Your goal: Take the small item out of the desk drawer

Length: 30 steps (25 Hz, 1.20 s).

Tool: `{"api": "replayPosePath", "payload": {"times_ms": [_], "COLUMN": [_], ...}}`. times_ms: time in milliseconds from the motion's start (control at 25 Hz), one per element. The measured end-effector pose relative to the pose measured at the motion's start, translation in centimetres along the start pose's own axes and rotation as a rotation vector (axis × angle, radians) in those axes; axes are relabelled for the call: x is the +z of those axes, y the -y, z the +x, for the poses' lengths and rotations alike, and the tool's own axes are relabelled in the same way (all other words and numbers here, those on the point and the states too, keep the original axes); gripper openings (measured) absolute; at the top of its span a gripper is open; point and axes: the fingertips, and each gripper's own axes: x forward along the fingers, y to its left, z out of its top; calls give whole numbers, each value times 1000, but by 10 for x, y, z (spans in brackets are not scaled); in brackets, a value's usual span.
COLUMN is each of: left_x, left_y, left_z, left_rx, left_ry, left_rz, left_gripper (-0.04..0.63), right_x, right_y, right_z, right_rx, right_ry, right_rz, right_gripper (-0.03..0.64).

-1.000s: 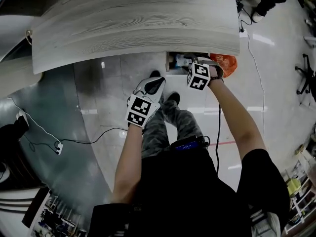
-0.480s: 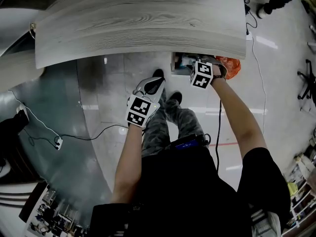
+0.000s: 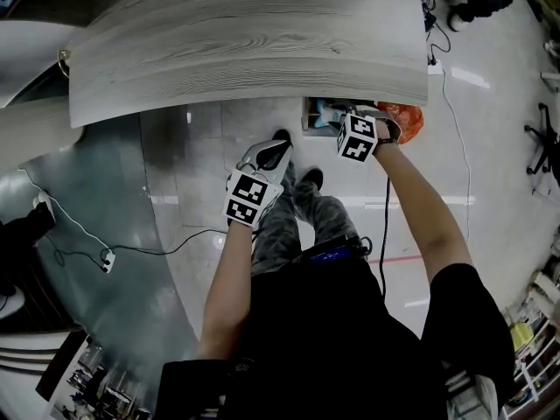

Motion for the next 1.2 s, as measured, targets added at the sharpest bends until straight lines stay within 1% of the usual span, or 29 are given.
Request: {"api": "replayPosePath", "payload": {"times_ms": [280,560,920,1200], "left_x": [18,42,64,85], "left_y": [14,24,41,56], "left_z": [-4,-15,-27,-31], "left_rx": [-28,-46,-75,-115], "left_ry": [12,29,22,22], "left_rz": [37,82,127,170], "left_gripper": [0,0,0,0], "right_x": [12,23,28,35], "right_y": [-7,-7,-7,-9], "right_z": [-31,-77,-144,-196], "right_rx": [-12,-50,-100,-171], "right_ry": [30,98,199,294], "right_rz": [27,121,263,370], "right_gripper": [170,170,170,170]}}
